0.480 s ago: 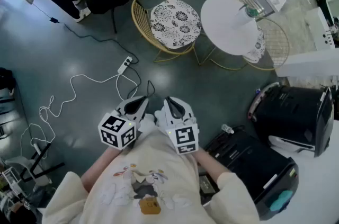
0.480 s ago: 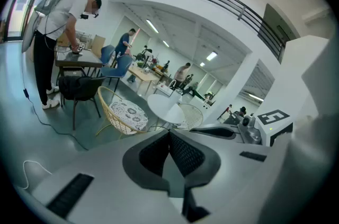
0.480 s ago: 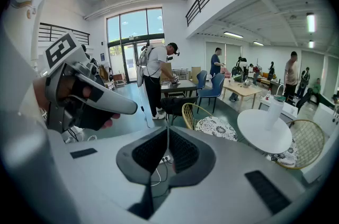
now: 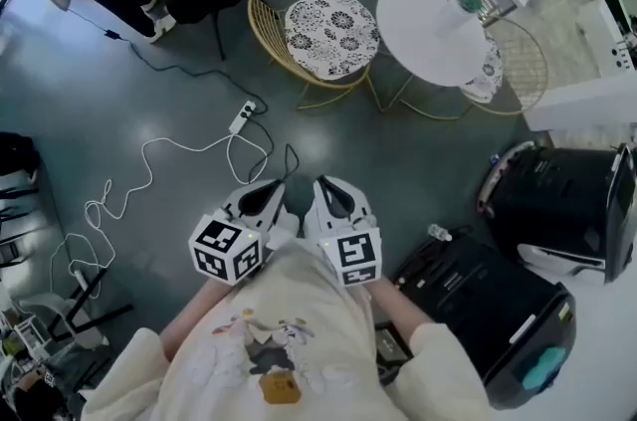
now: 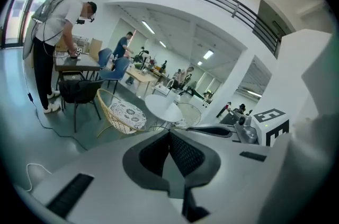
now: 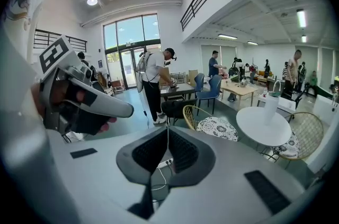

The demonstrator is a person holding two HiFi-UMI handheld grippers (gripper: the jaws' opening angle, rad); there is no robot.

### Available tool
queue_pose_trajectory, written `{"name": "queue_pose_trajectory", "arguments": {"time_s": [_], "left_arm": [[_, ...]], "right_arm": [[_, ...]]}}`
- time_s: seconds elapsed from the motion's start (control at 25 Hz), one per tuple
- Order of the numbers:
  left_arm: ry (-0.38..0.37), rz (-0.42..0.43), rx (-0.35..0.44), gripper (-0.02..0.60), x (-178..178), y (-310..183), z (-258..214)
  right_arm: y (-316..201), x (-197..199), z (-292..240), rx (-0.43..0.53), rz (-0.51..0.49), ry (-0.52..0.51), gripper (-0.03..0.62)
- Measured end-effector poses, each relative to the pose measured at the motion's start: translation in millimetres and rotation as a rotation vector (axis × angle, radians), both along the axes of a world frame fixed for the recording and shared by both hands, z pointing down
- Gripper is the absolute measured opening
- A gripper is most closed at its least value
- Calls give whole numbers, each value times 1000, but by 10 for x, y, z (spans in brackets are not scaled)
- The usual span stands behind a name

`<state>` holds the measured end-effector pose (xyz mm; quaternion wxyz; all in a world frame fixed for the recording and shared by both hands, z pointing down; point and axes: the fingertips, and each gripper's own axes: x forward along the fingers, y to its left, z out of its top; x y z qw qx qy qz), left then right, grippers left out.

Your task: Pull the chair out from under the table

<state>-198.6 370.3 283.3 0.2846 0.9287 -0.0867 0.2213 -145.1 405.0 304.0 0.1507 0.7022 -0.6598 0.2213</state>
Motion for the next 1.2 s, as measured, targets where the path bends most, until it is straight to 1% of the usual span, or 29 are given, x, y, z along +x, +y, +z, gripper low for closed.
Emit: {"name": "queue_pose_trajectory", "arguments": {"time_s": [0.16,0.32,0.44,0.56,0.72,0.88,0.96,1.08,1.2], "left_arm": [[15,-27,14,8,-151,-88,-64],[26,-67,6,8,-403,-302,-45],[9,-92,-21,8,-483,-428,88],[1,-100,-42,8,-456,-502,153],[-25,-113,-60,8,-189,-756,332],[-50,-135,-56,8,254,-1137,361],[-68,-151,-46,8,478,-1354,327],[-98,-188,-23,8,804,-1721,271],[-135,-251,-43,9,1065,-2051,333]], "right_arm": [[-73,-113,29,-3,-20,-7,14],[-279,-251,-12,38,-6,-37,14],[-325,-241,82,20,5,-20,14],[-372,-142,181,-7,7,-33,14],[-685,188,348,-5,-4,-49,14],[-1156,582,312,-1,-72,-57,14],[-1423,830,307,13,-97,-82,14],[-1861,1195,329,33,-136,-122,14],[-2221,1437,341,29,-183,-162,14]]}}
